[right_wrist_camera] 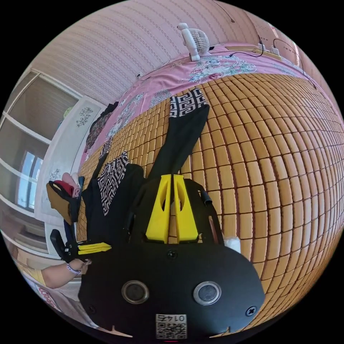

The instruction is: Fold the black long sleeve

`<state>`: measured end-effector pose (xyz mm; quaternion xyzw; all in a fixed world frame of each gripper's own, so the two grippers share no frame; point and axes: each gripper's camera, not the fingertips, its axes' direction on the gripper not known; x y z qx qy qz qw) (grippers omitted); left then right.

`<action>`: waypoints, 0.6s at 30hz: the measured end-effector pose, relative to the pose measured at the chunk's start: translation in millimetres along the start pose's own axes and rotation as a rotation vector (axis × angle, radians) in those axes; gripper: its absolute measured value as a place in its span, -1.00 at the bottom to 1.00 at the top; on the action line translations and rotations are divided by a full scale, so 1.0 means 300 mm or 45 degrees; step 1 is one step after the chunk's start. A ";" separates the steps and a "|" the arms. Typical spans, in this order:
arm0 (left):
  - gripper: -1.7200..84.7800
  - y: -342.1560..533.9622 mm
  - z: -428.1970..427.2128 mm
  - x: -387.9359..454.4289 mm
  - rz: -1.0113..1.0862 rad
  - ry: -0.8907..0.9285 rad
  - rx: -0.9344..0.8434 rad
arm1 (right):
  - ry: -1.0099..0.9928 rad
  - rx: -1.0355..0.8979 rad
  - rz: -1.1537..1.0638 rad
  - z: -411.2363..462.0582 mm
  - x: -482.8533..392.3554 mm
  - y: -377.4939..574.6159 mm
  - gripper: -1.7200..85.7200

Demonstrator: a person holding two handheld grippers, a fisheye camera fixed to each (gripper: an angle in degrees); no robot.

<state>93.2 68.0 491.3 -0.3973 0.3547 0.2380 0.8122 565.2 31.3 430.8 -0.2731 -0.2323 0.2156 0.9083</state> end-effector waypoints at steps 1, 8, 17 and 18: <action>-0.98 -0.005 0.003 0.000 -0.007 0.009 0.002 | -0.023 0.036 -0.014 -0.058 -0.006 0.035 -0.95; -0.98 -0.035 -0.034 0.012 -0.023 0.126 0.094 | -0.131 0.361 -0.420 -0.559 -0.279 0.312 -0.94; -0.98 -0.110 -0.052 0.113 0.062 0.143 0.126 | 0.067 0.156 0.031 -0.536 0.020 0.547 -0.69; -0.98 -0.112 -0.046 0.120 0.065 0.147 0.123 | 0.084 0.135 0.068 -0.518 0.041 0.592 -0.68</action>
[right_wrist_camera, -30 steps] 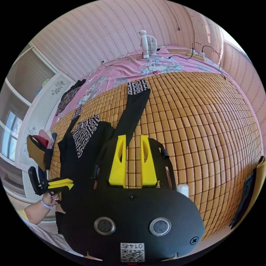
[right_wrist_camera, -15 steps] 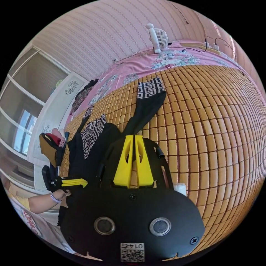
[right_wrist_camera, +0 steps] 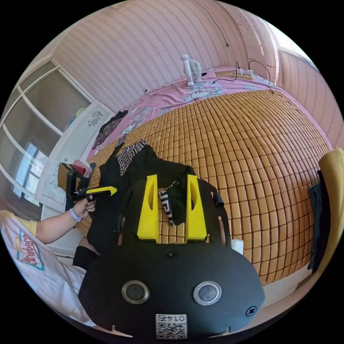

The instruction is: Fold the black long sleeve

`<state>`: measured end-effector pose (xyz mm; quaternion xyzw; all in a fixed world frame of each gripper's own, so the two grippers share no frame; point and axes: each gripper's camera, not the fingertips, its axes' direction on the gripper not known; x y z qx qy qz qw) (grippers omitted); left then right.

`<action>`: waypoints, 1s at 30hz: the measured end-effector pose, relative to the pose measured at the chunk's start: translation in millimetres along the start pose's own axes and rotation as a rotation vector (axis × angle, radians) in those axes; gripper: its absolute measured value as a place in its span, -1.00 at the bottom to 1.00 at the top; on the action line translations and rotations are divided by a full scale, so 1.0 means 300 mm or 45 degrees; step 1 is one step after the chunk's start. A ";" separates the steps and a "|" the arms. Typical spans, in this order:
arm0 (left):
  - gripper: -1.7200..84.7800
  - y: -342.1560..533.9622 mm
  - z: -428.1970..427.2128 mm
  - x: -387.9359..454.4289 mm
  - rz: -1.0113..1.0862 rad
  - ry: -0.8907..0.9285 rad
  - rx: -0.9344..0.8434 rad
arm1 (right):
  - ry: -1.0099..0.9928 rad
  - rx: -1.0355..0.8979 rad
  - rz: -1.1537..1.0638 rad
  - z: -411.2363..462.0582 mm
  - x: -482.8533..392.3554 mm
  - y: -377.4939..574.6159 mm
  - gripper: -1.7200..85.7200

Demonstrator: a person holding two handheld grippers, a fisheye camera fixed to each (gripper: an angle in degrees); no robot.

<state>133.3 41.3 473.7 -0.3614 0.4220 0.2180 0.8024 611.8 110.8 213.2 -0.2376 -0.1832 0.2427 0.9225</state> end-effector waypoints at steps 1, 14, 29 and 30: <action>-0.98 -0.006 0.020 0.010 0.000 0.005 -0.015 | 0.046 -0.048 0.032 0.025 0.014 0.036 -0.67; -0.98 -0.079 0.179 0.075 0.027 -0.087 -0.224 | -0.274 -0.168 -0.101 -0.171 0.014 -0.001 -0.93; -0.97 -0.506 0.195 0.153 0.176 -0.119 -0.073 | 0.213 -0.250 0.257 -0.173 0.264 0.247 -0.77; -0.96 -0.527 0.213 0.153 0.172 -0.120 -0.088 | 0.303 -0.322 0.232 -0.118 0.249 0.269 -0.76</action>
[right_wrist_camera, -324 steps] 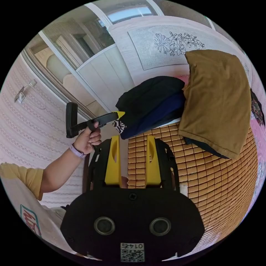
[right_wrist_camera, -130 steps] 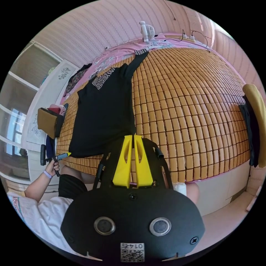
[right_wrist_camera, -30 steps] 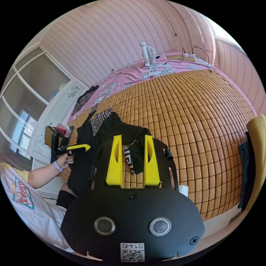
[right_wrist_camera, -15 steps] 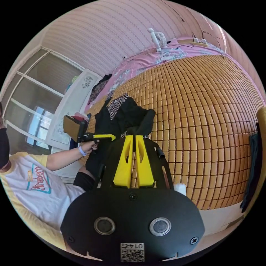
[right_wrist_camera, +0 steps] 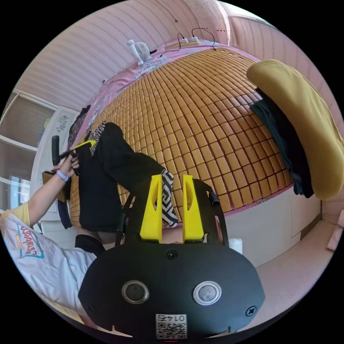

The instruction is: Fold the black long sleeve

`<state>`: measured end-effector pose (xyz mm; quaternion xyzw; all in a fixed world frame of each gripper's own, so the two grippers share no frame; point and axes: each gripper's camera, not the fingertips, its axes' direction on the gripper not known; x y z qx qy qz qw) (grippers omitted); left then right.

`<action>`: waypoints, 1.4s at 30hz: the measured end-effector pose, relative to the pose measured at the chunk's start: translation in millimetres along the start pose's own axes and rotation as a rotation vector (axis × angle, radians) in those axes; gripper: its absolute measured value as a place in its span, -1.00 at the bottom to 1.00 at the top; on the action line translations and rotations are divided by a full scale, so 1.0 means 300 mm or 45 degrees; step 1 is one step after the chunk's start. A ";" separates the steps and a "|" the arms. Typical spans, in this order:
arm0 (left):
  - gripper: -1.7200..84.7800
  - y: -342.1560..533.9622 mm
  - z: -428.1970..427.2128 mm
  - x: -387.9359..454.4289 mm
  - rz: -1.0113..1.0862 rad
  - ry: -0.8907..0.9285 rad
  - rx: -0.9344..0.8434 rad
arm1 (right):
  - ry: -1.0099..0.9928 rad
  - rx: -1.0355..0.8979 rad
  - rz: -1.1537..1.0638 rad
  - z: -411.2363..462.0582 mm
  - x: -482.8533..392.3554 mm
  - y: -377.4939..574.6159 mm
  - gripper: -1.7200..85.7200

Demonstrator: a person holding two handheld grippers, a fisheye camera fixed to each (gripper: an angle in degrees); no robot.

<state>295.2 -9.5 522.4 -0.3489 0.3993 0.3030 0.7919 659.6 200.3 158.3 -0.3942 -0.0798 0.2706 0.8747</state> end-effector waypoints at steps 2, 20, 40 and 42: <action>-0.91 -0.077 0.067 -0.002 -0.007 -0.006 -0.059 | 0.152 -0.054 -0.002 0.067 -0.028 0.019 -0.77; -0.98 -0.210 0.163 -0.059 -0.128 0.029 -0.118 | -0.121 0.182 0.080 -0.010 0.055 0.125 -0.94; -0.98 -0.229 0.181 -0.118 -0.189 0.024 -0.073 | 0.270 0.290 0.152 0.211 0.114 0.040 -0.94; -0.98 -0.241 0.184 -0.123 -0.204 0.016 -0.055 | 0.306 0.317 0.161 0.214 0.135 0.048 -0.96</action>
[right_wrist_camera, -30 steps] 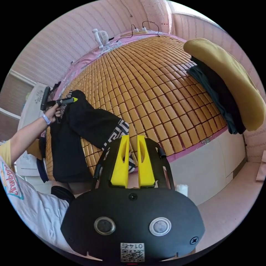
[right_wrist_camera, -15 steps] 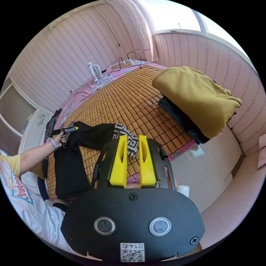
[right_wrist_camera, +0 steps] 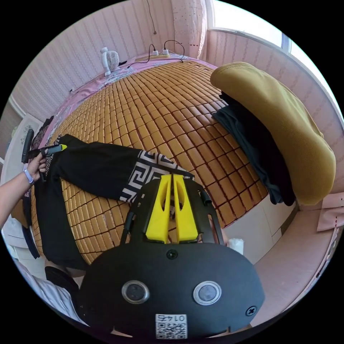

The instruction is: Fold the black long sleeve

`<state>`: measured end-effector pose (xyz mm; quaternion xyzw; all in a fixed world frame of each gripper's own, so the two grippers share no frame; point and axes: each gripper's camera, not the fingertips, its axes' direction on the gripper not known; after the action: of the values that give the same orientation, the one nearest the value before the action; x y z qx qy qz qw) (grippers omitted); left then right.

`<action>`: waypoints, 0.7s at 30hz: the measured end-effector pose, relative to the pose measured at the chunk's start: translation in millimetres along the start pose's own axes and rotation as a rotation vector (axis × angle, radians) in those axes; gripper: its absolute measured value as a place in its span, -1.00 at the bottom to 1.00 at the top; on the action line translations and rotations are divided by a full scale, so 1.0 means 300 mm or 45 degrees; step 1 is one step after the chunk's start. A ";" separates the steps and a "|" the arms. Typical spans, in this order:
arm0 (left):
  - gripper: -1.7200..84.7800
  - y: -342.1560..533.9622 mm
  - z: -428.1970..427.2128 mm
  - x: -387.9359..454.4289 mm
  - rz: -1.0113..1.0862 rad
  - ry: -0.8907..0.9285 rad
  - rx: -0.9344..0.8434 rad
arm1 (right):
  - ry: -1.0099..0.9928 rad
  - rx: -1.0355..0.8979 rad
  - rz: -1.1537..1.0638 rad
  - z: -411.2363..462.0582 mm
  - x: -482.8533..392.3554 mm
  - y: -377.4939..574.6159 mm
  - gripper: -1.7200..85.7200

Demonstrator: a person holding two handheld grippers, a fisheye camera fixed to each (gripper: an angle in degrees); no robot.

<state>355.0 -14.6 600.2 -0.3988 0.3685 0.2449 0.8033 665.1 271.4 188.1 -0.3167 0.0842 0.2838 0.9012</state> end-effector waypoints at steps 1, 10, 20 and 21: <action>-0.98 -0.012 0.001 -0.008 -0.034 0.027 0.019 | 0.035 0.010 0.015 0.005 0.016 0.000 -0.97; -0.87 -0.010 0.003 -0.069 -0.109 0.251 0.037 | -0.060 0.070 0.134 0.001 0.104 0.027 -0.86; -0.82 0.483 -0.255 -0.160 -0.075 0.439 0.105 | -0.112 0.050 0.147 0.040 0.156 0.105 -0.83; -0.83 0.529 -0.277 -0.167 -0.084 0.438 0.113 | -0.093 0.126 0.178 0.011 0.165 0.124 -0.82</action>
<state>182.5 1.2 532.5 -0.4109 0.4976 0.1300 0.7527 684.8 319.9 154.9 -0.2544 0.0873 0.3530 0.8961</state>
